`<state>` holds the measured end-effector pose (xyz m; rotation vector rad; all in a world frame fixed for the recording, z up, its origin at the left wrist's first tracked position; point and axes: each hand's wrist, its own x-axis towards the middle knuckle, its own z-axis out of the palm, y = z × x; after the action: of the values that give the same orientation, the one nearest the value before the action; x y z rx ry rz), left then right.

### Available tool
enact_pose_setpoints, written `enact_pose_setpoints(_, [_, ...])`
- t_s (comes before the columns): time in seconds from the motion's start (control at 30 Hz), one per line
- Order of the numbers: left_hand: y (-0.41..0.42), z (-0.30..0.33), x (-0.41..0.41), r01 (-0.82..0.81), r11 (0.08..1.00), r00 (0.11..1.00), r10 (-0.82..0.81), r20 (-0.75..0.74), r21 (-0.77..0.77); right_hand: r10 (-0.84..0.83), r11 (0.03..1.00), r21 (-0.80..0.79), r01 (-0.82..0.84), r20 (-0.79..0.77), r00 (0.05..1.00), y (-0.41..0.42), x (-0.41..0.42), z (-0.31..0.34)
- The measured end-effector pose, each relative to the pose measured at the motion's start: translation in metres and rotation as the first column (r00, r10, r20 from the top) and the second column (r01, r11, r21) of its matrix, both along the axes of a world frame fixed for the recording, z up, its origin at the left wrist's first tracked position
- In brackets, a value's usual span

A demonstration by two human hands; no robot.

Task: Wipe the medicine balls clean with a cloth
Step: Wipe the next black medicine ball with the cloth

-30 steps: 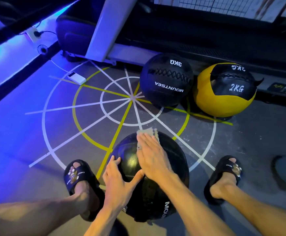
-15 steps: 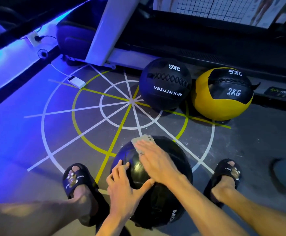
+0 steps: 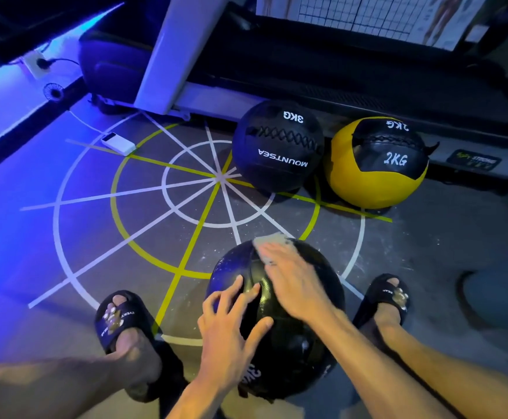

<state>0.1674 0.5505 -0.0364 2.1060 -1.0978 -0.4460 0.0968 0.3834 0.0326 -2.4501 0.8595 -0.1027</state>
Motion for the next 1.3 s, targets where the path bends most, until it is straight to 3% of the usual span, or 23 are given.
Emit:
enact_pose_setpoints(0.07, [0.001, 0.002, -0.001, 0.019, 1.000, 1.000, -0.019, 0.023, 0.005, 0.189, 0.982, -0.022, -0.189, -0.034, 0.981, 0.002, -0.001, 0.001])
enact_pose_setpoints(0.1, [0.001, 0.003, -0.002, 0.032, 0.999, 0.999, -0.032, 0.024, 0.010, 0.194, 0.981, -0.027, -0.194, -0.022, 0.981, -0.004, -0.007, 0.001])
enact_pose_setpoints(0.2, [-0.001, 0.003, -0.006, 0.053, 0.998, 0.998, -0.053, 0.043, 0.015, -0.072, 0.996, 0.060, 0.072, 0.001, 0.997, -0.040, -0.049, -0.011])
enact_pose_setpoints(0.3, [-0.002, 0.005, -0.011, 0.112, 0.994, 0.993, -0.112, 0.025, -0.002, -0.381, 0.907, 0.175, 0.383, -0.045, 0.923, -0.058, -0.089, -0.023])
enact_pose_setpoints(0.37, [-0.006, 0.009, -0.012, 0.190, 0.981, 0.982, -0.190, 0.002, -0.032, -0.450, 0.870, 0.213, 0.444, -0.024, 0.893, -0.055, -0.091, -0.029])
enact_pose_setpoints(0.43, [-0.009, 0.016, -0.008, 0.226, 0.967, 0.963, -0.239, -0.121, -0.114, -0.500, 0.842, 0.243, 0.482, 0.015, 0.866, -0.051, -0.088, -0.029])
enact_pose_setpoints(0.5, [-0.007, 0.012, 0.003, 0.116, 0.961, 0.940, -0.188, -0.283, -0.252, -0.540, 0.813, 0.279, 0.511, 0.036, 0.841, -0.053, -0.088, -0.029])
enact_pose_setpoints(0.57, [-0.001, 0.000, 0.011, -0.174, 0.947, 0.923, 0.061, -0.380, -0.271, -0.545, 0.802, 0.312, 0.509, 0.034, 0.838, -0.054, -0.091, -0.032])
enact_pose_setpoints(0.6, [0.004, -0.009, 0.014, -0.331, 0.923, 0.870, 0.219, -0.441, -0.195, -0.539, 0.804, 0.326, 0.497, 0.045, 0.841, -0.055, -0.092, -0.034])
enact_pose_setpoints(0.67, [0.014, -0.022, 0.017, -0.533, 0.835, 0.604, 0.491, -0.629, 0.140, -0.535, 0.803, 0.360, 0.474, 0.085, 0.841, -0.055, -0.094, -0.038])
enact_pose_setpoints(0.73, [0.026, -0.036, 0.019, -0.420, 0.780, 0.287, 0.599, -0.747, 0.464, -0.561, 0.784, 0.393, 0.481, 0.114, 0.820, -0.054, -0.094, -0.043])
enact_pose_setpoints(0.8, [0.032, -0.039, 0.016, -0.227, 0.804, 0.083, 0.578, -0.812, 0.549, -0.577, 0.772, 0.414, 0.482, 0.138, 0.805, -0.052, -0.096, -0.046])
enact_pose_setpoints(0.9, [0.026, -0.040, 0.012, -0.177, 0.858, -0.043, 0.483, -0.875, 0.482, -0.603, 0.756, 0.427, 0.497, 0.156, 0.782, -0.046, -0.100, -0.046])
enact_pose_setpoints(0.97, [0.019, -0.038, 0.011, -0.204, 0.872, -0.038, 0.447, -0.894, 0.445, -0.642, 0.728, 0.419, 0.542, 0.140, 0.754, -0.042, -0.103, -0.047])
enact_pose_setpoints(1.13, [0.018, -0.029, 0.019, -0.262, 0.887, 0.093, 0.415, -0.905, 0.379, -0.710, 0.688, 0.387, 0.614, 0.187, 0.679, -0.031, -0.101, -0.049])
enact_pose_setpoints(1.3, [0.031, 0.002, 0.068, -0.458, 0.869, 0.286, 0.345, -0.894, 0.189, -0.781, 0.595, 0.551, 0.585, 0.224, 0.583, -0.004, -0.074, -0.066])
